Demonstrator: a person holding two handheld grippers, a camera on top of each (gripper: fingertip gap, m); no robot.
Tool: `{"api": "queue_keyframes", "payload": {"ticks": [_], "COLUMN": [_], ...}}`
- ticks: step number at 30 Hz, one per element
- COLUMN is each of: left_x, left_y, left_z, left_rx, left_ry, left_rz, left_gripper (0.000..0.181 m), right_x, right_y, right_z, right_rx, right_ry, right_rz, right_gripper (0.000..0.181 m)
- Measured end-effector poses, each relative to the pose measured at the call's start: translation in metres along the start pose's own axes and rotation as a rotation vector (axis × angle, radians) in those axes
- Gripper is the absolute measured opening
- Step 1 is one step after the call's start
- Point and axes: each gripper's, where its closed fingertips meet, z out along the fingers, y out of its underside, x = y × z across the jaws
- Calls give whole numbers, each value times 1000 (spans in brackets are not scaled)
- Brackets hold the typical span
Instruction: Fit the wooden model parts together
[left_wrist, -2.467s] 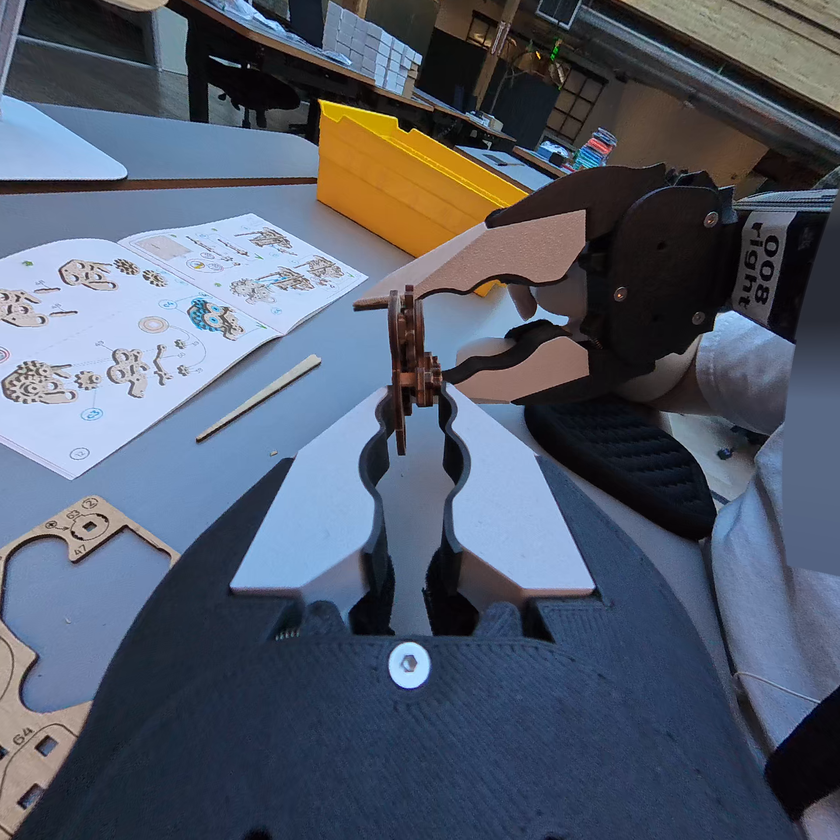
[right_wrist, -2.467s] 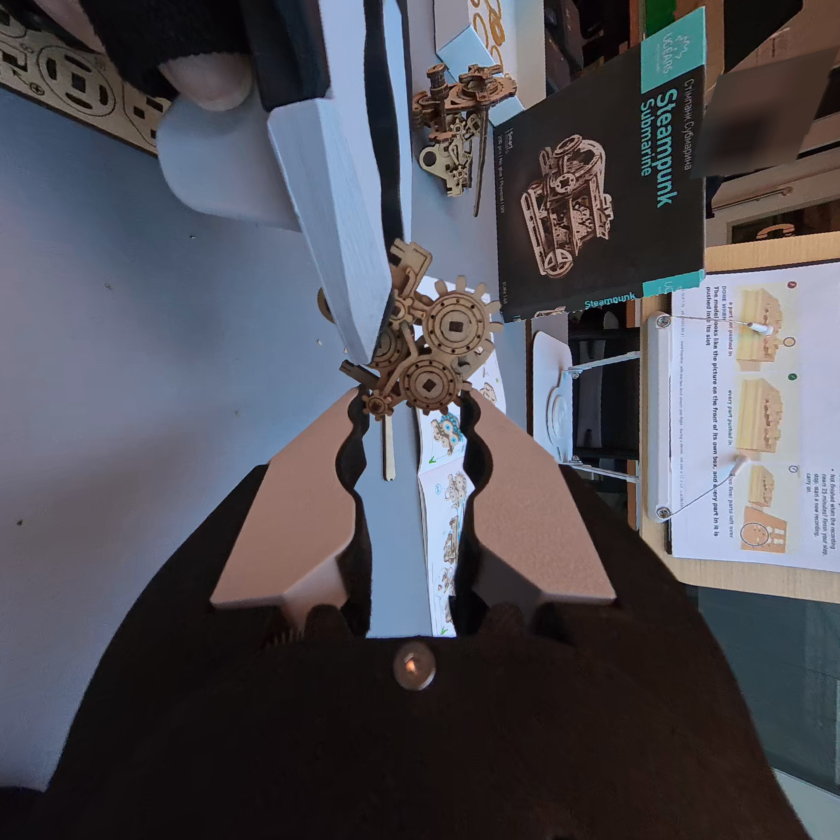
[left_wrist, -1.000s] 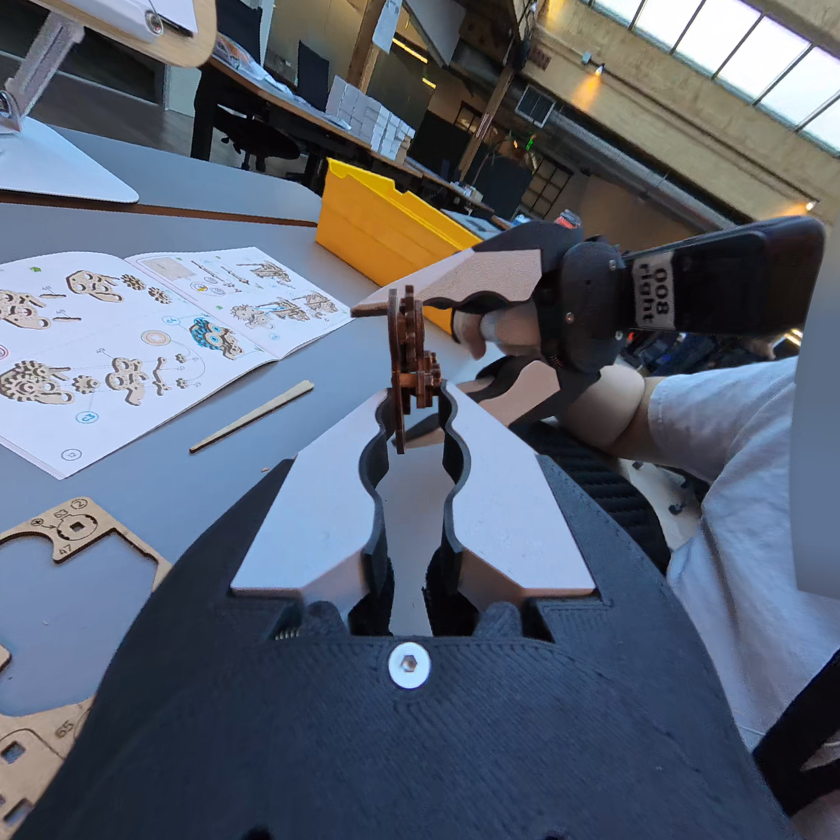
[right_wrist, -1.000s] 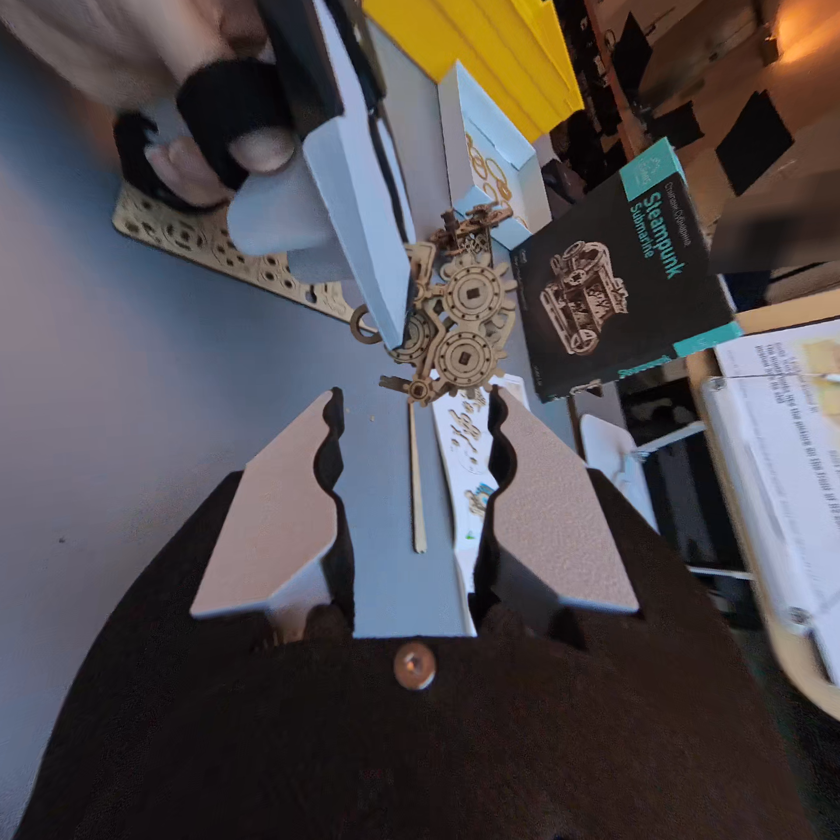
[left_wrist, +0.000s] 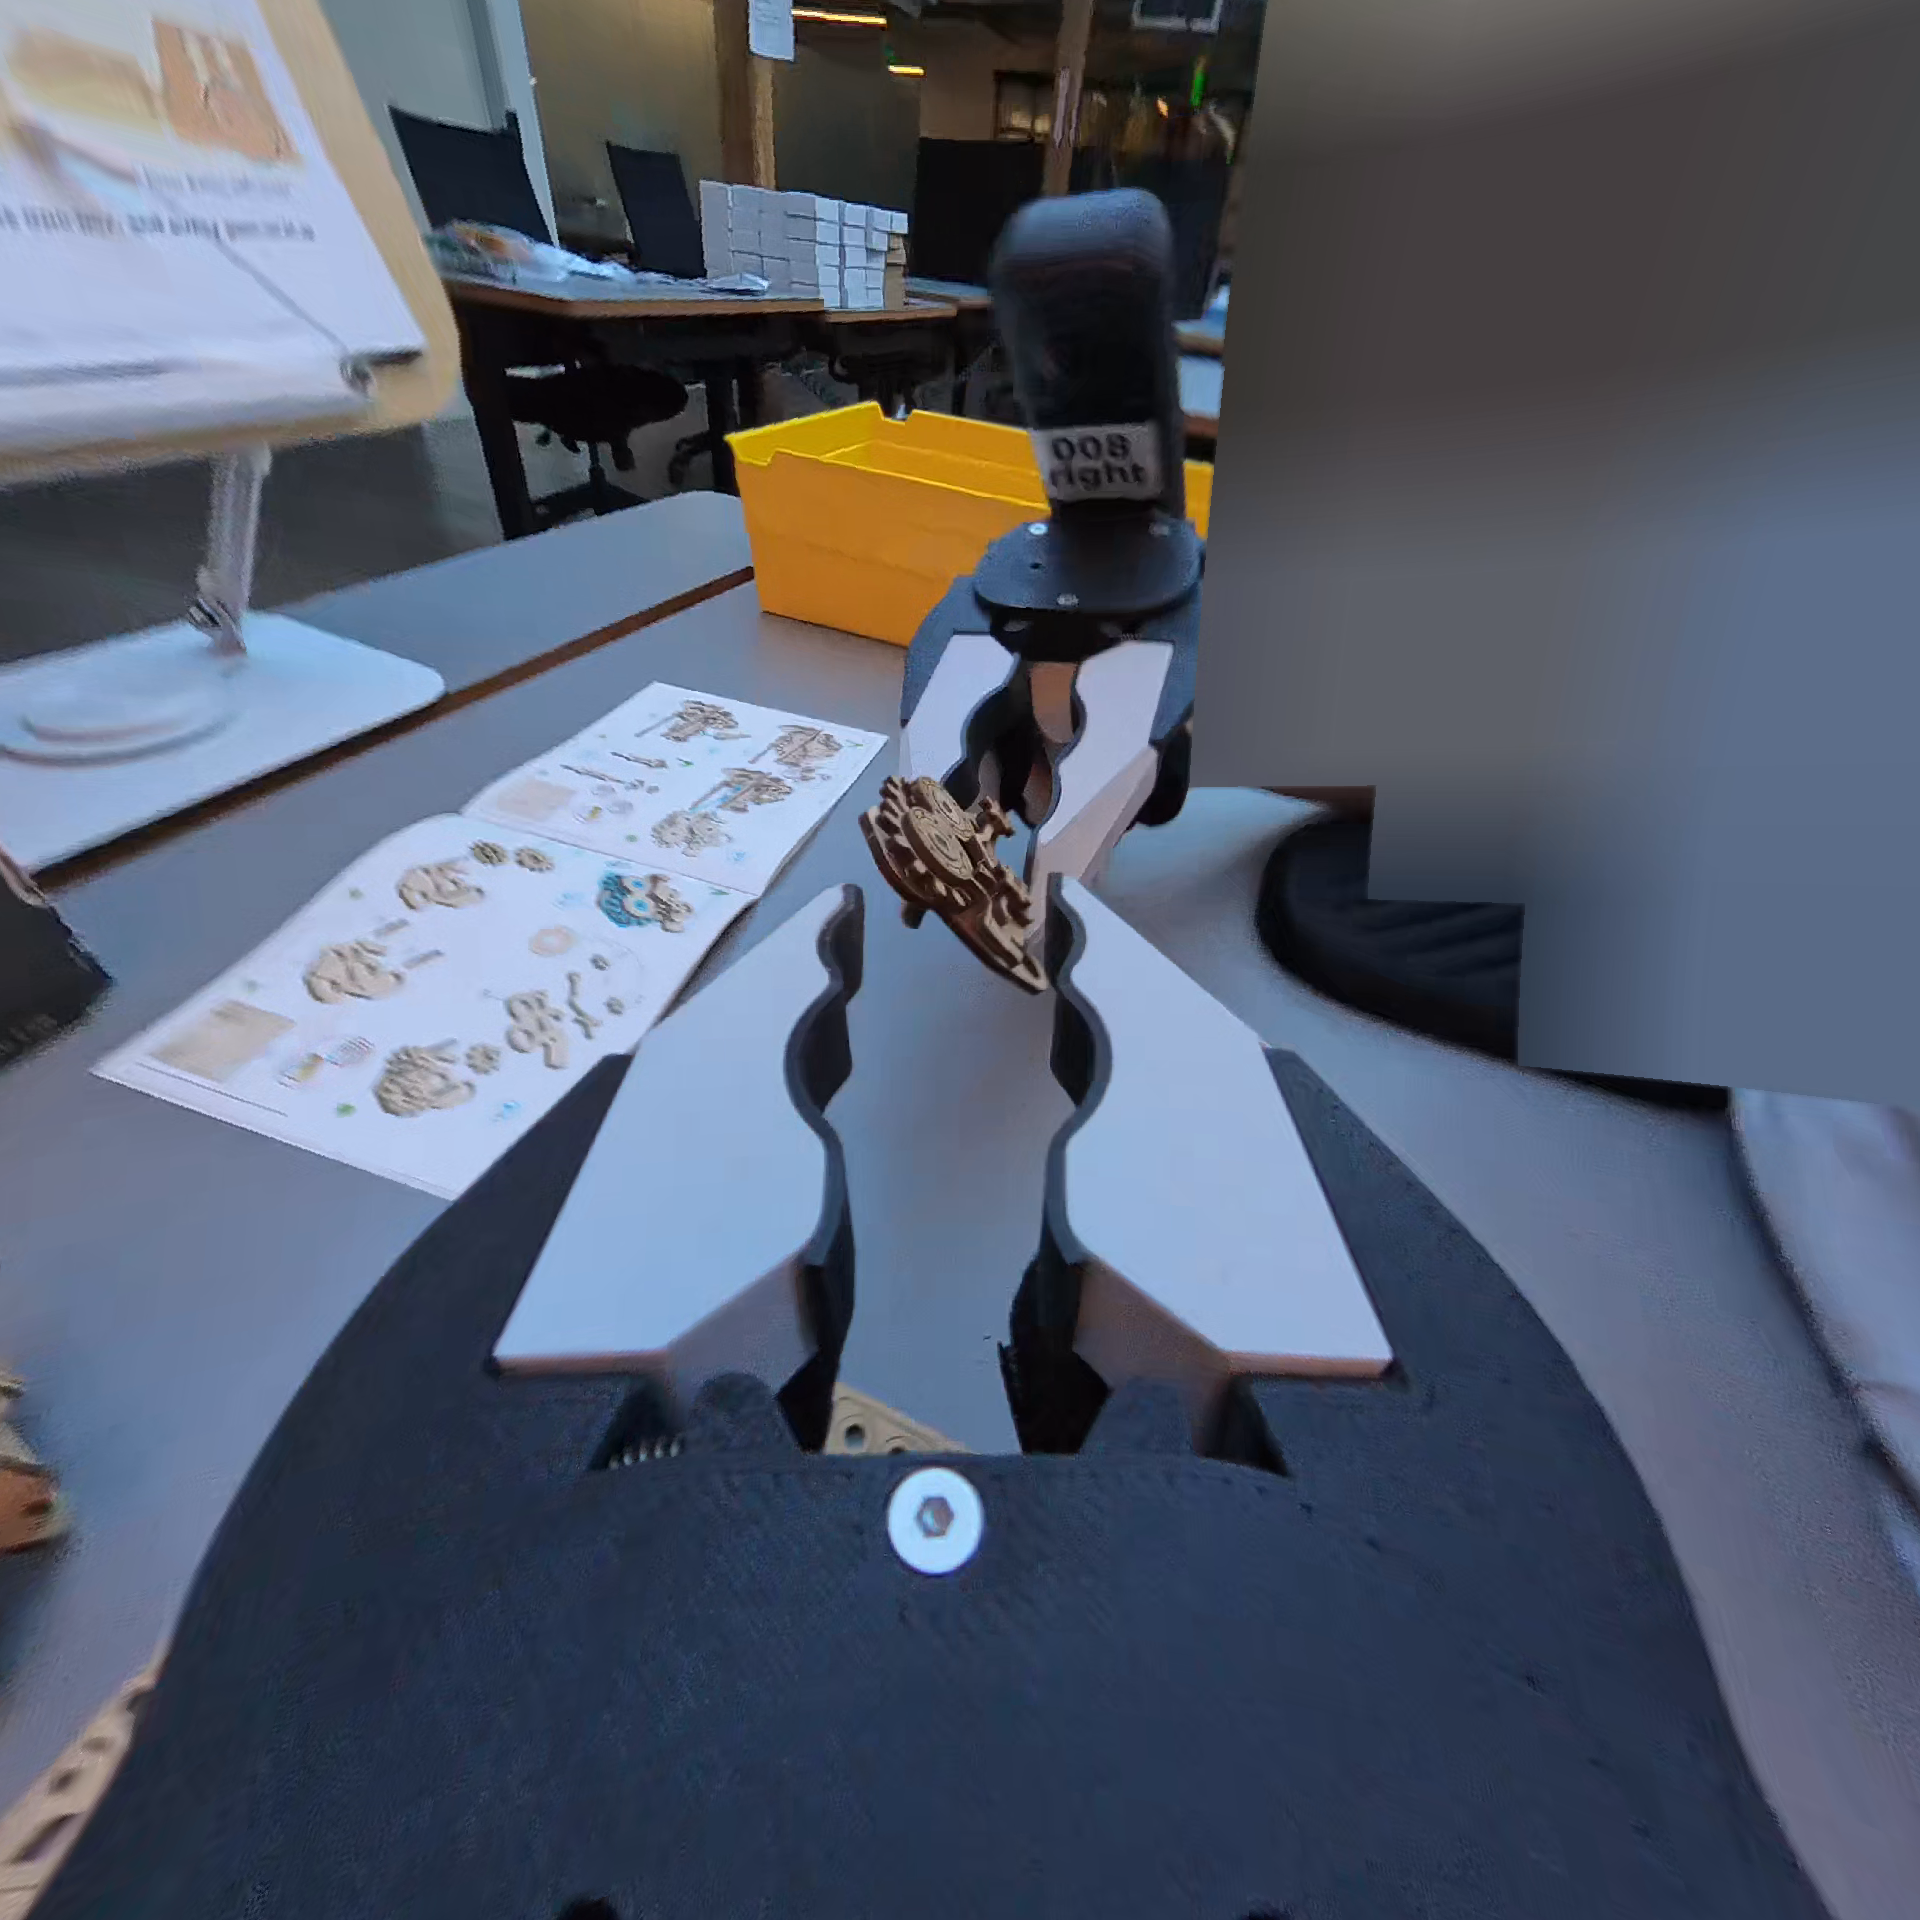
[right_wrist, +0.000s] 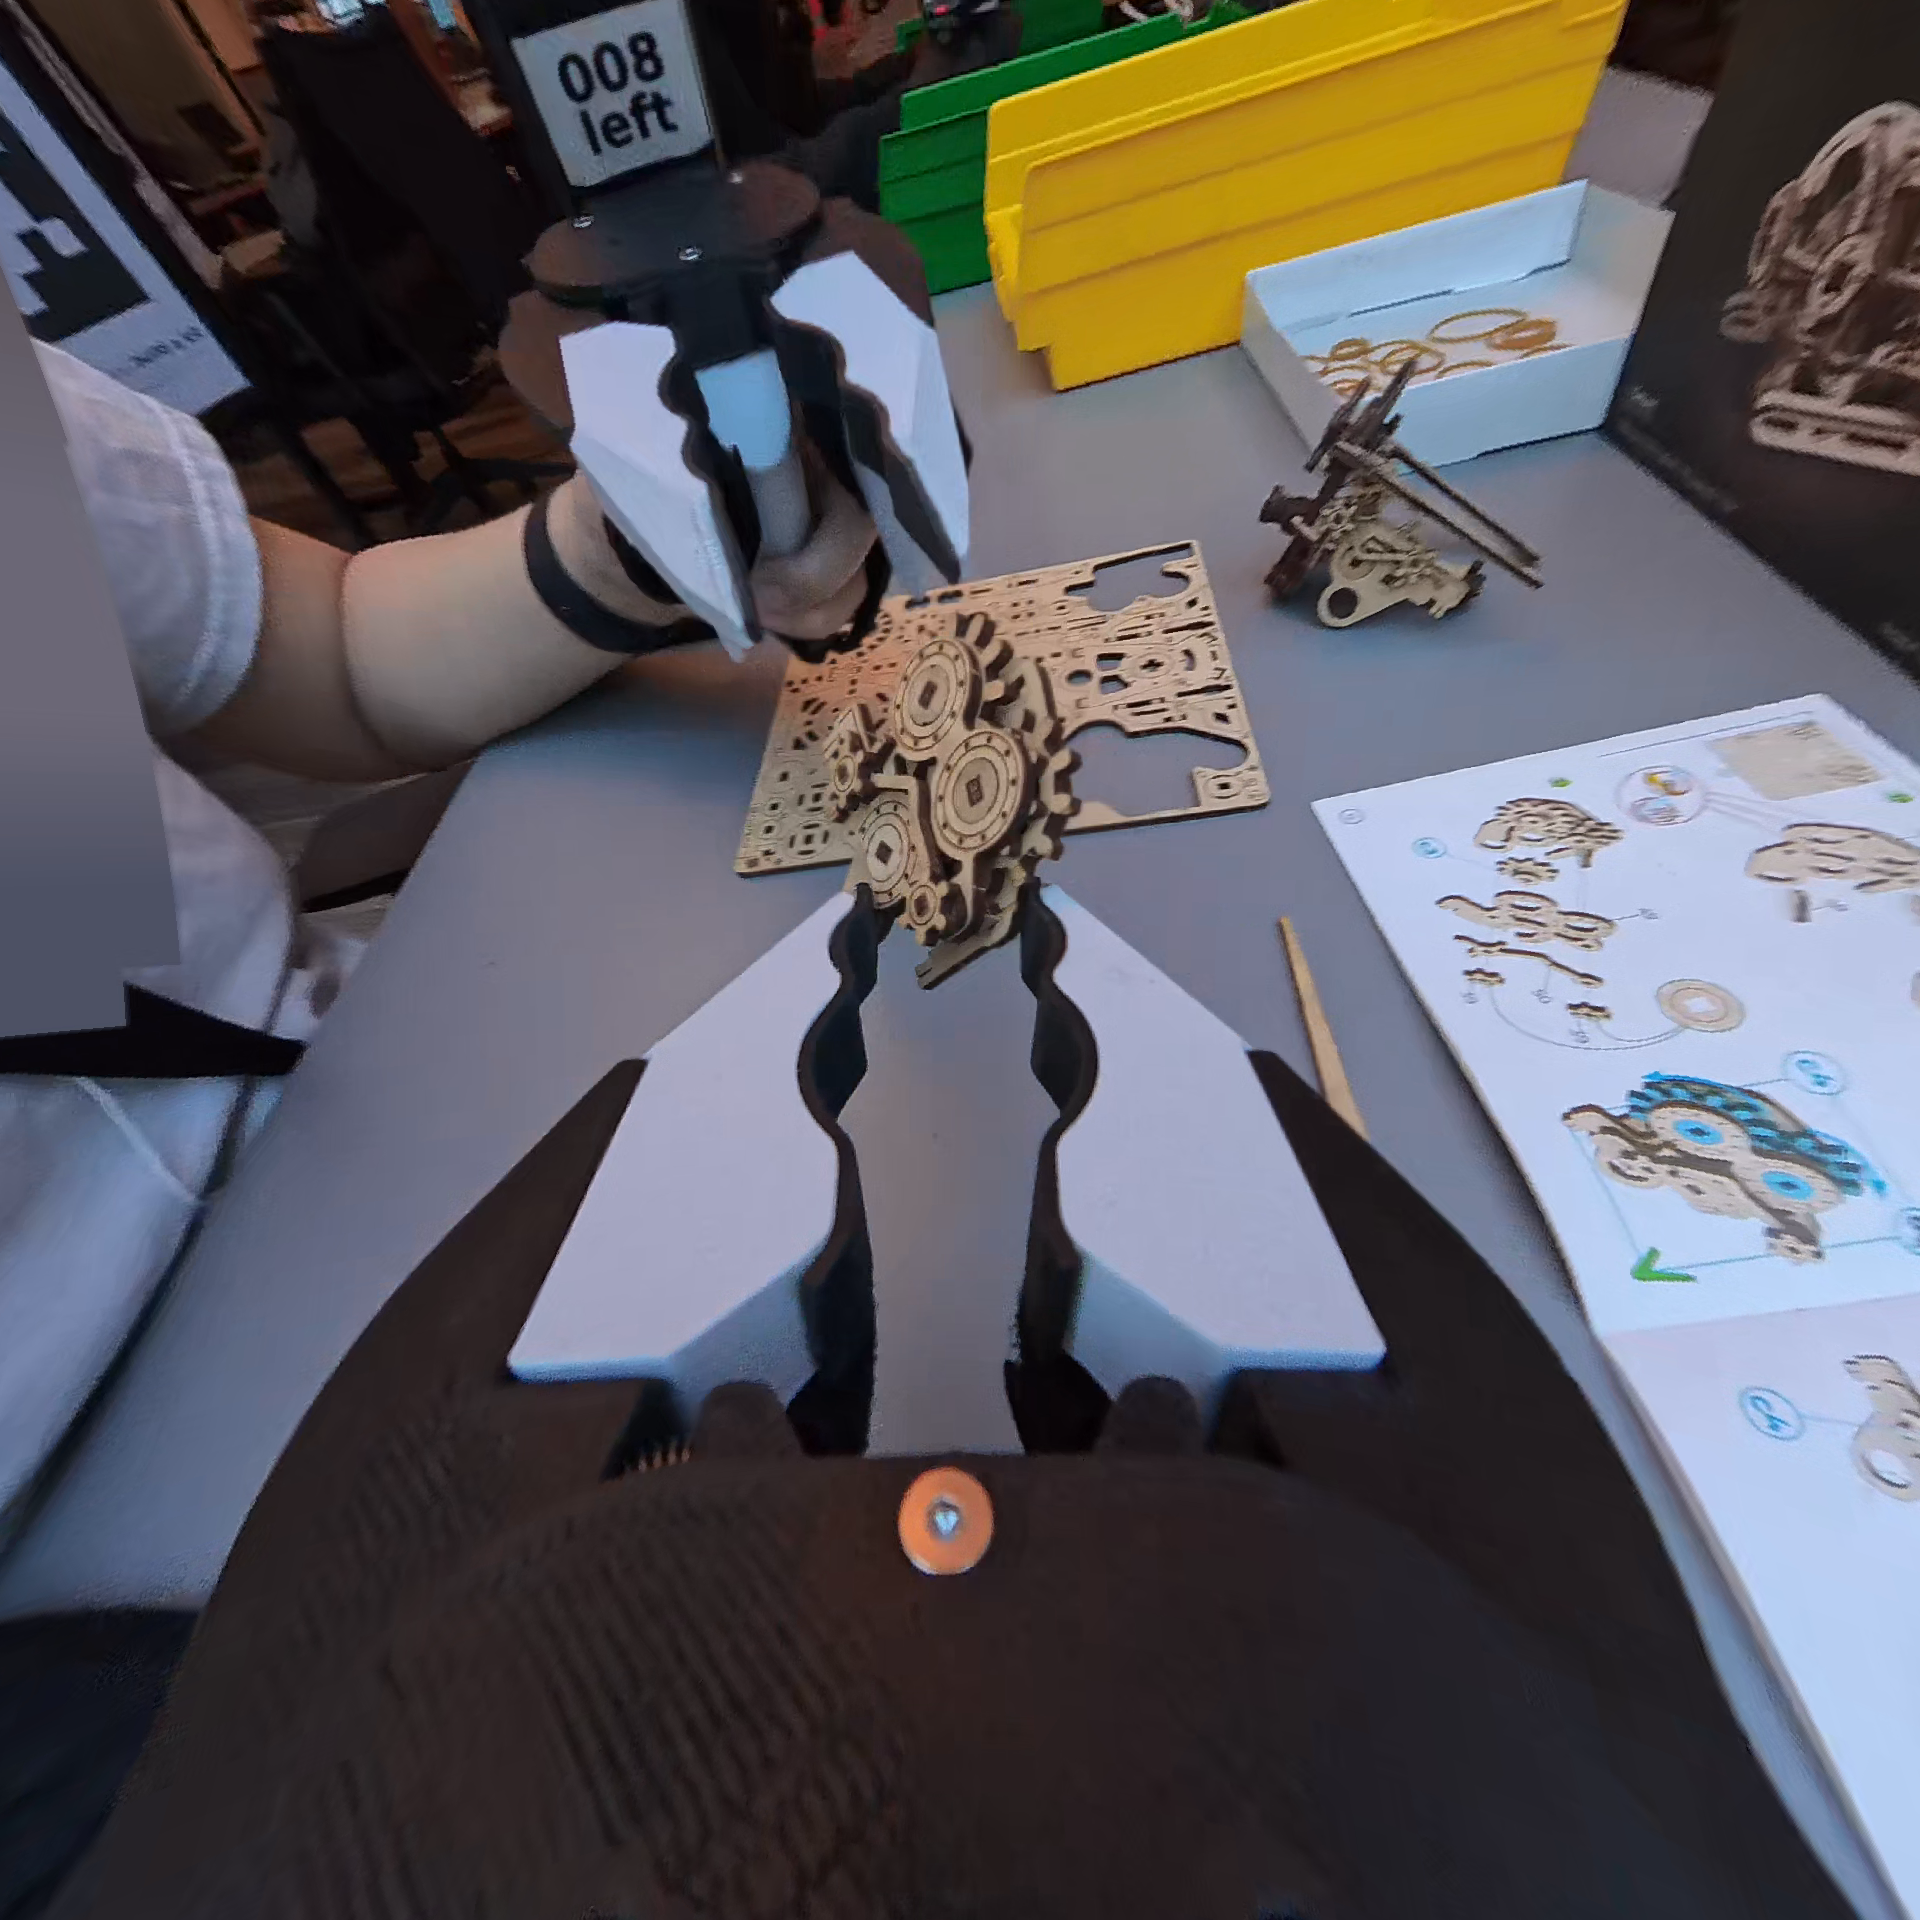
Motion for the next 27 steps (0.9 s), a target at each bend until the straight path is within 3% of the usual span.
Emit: {"api": "queue_keyframes", "payload": {"ticks": [2, 5, 13, 17, 27], "left_x": [6, 16, 21, 26, 20], "left_y": [4, 11, 18, 15, 13], "left_z": [-2, 6, 15, 13, 11], "left_rx": [-47, -83, -92, -69, -72], "left_ry": [-39, -63, -105, -89, -135], "left_rz": [207, 329, 453, 488, 516], "left_gripper": [50, 73, 57, 36, 34], "right_x": [-6, -13, -27, -31, -26], "right_y": [-1, -6, 5, 8, 5], "right_z": [-3, -5, 3, 5, 5], "right_rx": [4, 36, -58, -76, -42], "right_ry": [-82, -164, -195, -209, -197], "right_rz": [78, 171, 124, 114, 132], "right_gripper": [26, 26, 26, 26, 26]}}
